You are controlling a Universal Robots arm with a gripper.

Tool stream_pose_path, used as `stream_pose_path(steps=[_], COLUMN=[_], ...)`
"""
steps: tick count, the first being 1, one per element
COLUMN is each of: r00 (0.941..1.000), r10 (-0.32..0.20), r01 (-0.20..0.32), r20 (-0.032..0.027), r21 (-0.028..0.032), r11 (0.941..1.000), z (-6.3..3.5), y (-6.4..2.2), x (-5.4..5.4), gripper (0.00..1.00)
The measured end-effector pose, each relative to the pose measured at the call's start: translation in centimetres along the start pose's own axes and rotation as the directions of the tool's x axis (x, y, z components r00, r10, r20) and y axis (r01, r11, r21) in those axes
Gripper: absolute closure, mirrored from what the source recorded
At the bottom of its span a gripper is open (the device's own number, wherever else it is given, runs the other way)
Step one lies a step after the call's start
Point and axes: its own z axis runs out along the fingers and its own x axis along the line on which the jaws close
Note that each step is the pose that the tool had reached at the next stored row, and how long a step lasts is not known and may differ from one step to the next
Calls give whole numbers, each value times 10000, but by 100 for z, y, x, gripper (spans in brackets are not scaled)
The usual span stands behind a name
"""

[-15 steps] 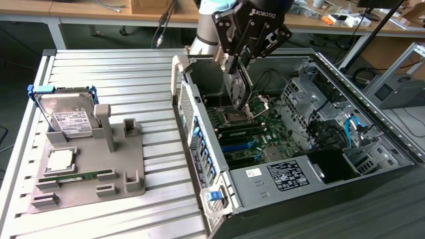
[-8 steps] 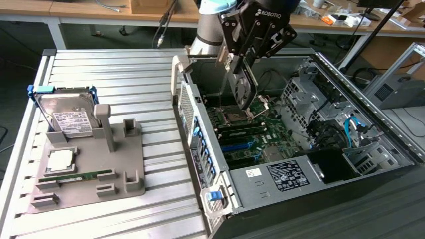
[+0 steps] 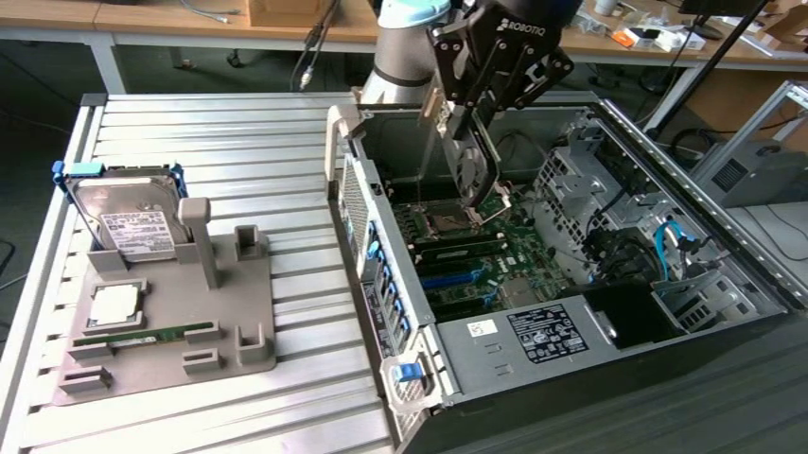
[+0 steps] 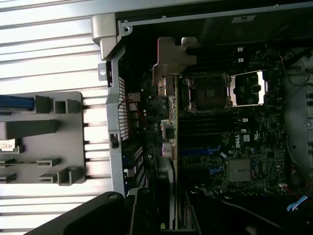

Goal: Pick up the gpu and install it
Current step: 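Pick up the gpu and move the gpu toward the slot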

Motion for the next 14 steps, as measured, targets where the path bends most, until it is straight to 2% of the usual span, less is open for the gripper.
stream_pose_path(steps=[14], r00=[10000], r10=[0], r01=[0], r20=[0], r21=[5], r11=[10000], z=[-11], y=[11], x=[-133], gripper=[73])
